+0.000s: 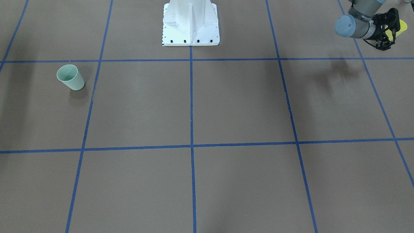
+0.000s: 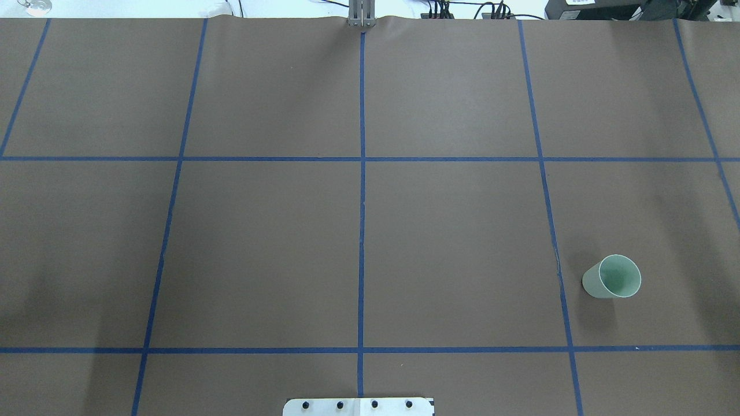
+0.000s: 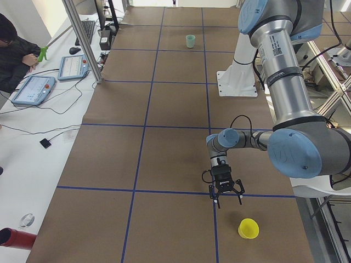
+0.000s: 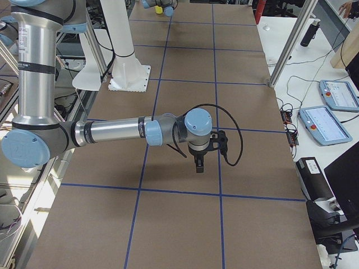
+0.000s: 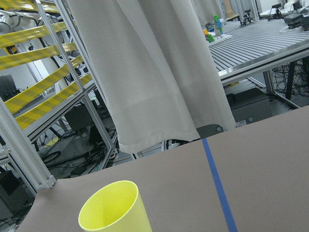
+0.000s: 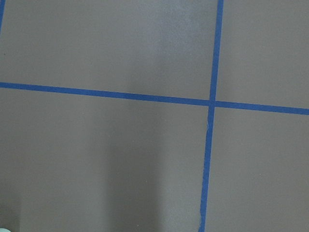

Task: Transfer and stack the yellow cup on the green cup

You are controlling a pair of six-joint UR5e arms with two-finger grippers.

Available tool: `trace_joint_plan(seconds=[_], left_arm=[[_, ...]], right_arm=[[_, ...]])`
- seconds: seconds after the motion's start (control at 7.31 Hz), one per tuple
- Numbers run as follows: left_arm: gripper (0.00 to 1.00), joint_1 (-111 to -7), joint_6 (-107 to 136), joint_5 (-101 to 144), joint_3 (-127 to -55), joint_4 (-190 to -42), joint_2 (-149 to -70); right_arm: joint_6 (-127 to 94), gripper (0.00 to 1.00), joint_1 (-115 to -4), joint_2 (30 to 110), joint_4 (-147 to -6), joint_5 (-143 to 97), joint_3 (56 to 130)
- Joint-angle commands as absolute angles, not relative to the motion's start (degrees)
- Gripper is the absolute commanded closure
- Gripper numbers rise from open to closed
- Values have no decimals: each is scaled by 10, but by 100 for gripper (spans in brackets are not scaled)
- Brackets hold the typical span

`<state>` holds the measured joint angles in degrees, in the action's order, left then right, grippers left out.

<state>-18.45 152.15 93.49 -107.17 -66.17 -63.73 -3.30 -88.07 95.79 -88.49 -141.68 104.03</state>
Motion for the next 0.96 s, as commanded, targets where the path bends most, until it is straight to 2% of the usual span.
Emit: trace_joint_plan(seconds=[0.0,0.14,0.82], left_arm=[[0,-170,1571,962,-1055,-663,-638],[0,-157,1589,980,-1049,-663,-640],[0,-127,1646,994,-930,-710,-682]], right_arm=[[-34,0,-881,957,-887,-1421,1041],[-34,0,-881,958,-885,-1421,1038],[-34,0,-881,968,-889,-1422,1035]])
